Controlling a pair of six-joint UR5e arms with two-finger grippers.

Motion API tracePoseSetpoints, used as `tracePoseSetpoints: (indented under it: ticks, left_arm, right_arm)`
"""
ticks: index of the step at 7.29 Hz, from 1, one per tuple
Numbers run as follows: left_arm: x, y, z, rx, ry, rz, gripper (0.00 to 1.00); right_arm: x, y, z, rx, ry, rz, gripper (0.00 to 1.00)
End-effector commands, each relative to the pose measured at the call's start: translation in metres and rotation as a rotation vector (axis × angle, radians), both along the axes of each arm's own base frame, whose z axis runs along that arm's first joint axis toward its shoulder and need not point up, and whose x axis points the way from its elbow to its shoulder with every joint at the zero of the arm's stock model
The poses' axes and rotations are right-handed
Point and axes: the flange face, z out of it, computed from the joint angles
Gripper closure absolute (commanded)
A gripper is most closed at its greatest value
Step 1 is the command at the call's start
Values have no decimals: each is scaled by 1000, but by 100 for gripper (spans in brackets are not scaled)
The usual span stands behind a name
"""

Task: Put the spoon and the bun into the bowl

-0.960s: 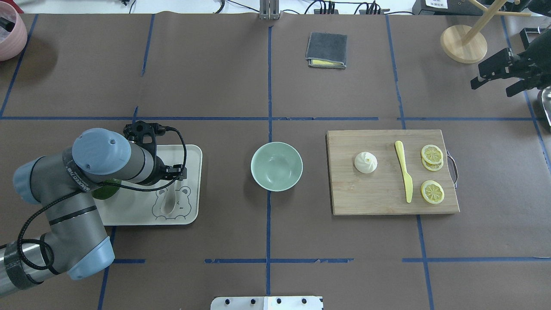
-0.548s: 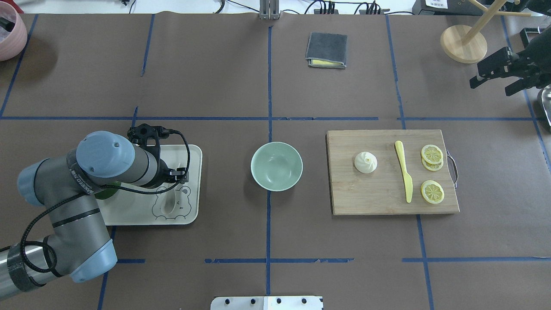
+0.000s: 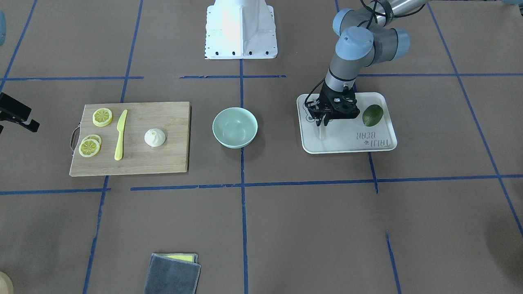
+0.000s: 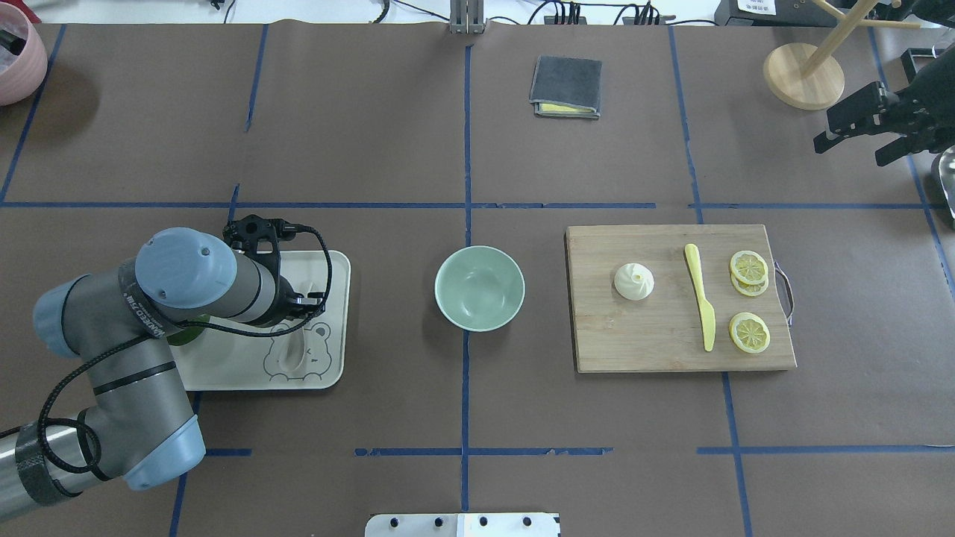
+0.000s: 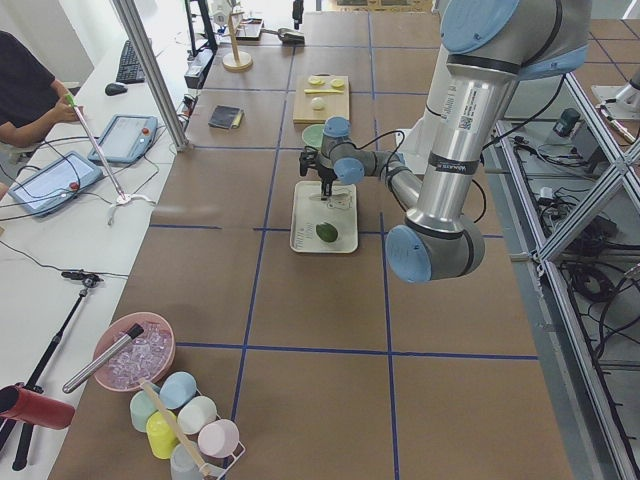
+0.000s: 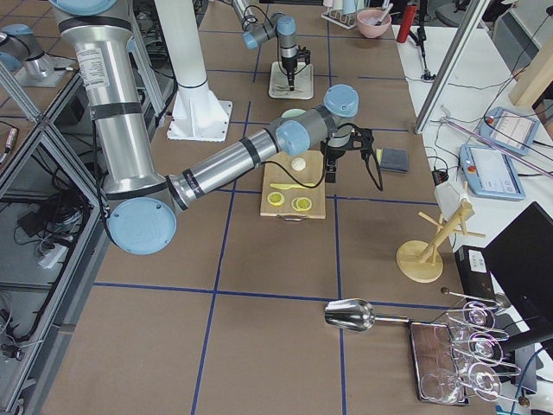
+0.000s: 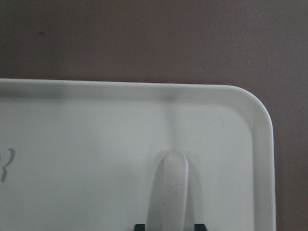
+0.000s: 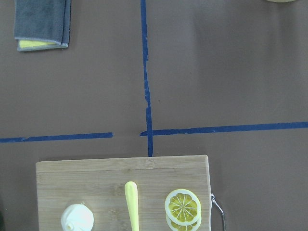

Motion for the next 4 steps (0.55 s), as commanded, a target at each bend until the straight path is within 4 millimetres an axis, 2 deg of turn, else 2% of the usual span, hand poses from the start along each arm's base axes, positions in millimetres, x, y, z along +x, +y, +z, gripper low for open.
tracePoseSetpoints:
  ticks: [1,3,4]
  left_arm:
    - [-1,0,0,-1,-3,-2,100]
    - [-23,1,-23,5,11,-16,100]
    - [-36,-7,-31,-22,-38,-39,100]
  right_arm:
    - [-2,-1,-6,0,-4,4,0]
    - [-17,-2,-15,-23,-10,6,0]
    - [-31,-1,-19,-11,1,-7,0]
